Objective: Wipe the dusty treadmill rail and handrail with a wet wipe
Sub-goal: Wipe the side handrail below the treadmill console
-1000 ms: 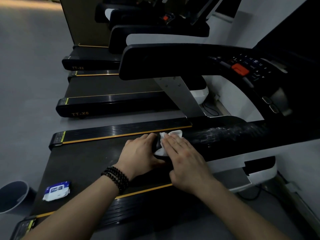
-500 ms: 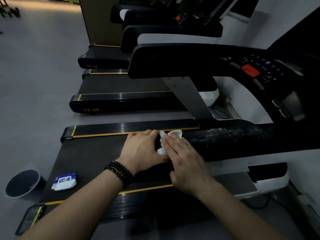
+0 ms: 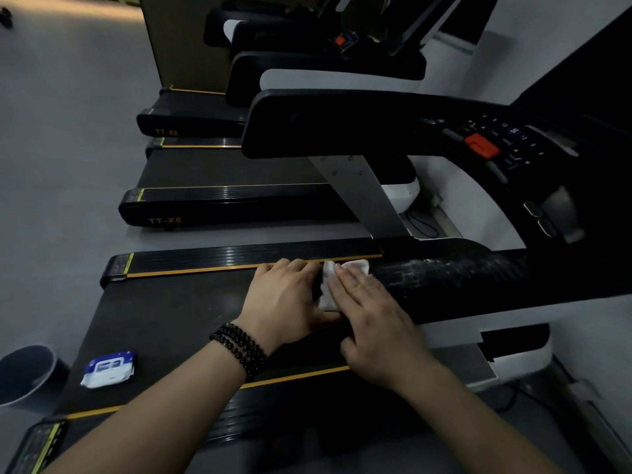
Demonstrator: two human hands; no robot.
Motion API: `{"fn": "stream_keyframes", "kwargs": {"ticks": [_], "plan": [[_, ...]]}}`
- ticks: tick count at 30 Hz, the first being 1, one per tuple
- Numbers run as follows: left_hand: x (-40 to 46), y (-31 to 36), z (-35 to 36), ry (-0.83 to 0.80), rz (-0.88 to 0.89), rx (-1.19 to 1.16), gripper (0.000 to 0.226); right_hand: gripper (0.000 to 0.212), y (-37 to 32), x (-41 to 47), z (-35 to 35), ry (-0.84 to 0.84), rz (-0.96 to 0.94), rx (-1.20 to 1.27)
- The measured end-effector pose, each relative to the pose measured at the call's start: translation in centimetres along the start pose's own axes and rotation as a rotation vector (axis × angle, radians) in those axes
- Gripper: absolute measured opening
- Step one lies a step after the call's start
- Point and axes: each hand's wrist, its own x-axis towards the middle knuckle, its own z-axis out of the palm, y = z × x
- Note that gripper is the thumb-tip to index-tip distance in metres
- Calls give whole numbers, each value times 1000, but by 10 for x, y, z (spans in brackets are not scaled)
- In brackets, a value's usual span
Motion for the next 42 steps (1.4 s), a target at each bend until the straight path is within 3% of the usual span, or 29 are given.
{"fn": "stream_keyframes", "kwargs": {"ticks": [7,12,18,24,29,35,42], "plan": [[10,18,3,0,-28,19,80,103,11,-6,7,11,-33,-73],[7,21,0,-8,-45,40,81,89,11,-13,5,5,-92,-40],[3,26,-2,-38,-82,71,109,93,30,-27,-1,-42,-147,-75],[3,25,-3,-27,-58,71,96,99,20,-6,-5,-54,-176,-39],[3,25,-2,-36,-77,83,116,90,33,-25,-6,-47,-186,-57],[1,26,1,-10,-66,68,99,94,16,-5,-5,-23,-164,-37],[2,27,0,-21,-95,87,108,93,31,-19,-8,-56,-167,-70]]}}
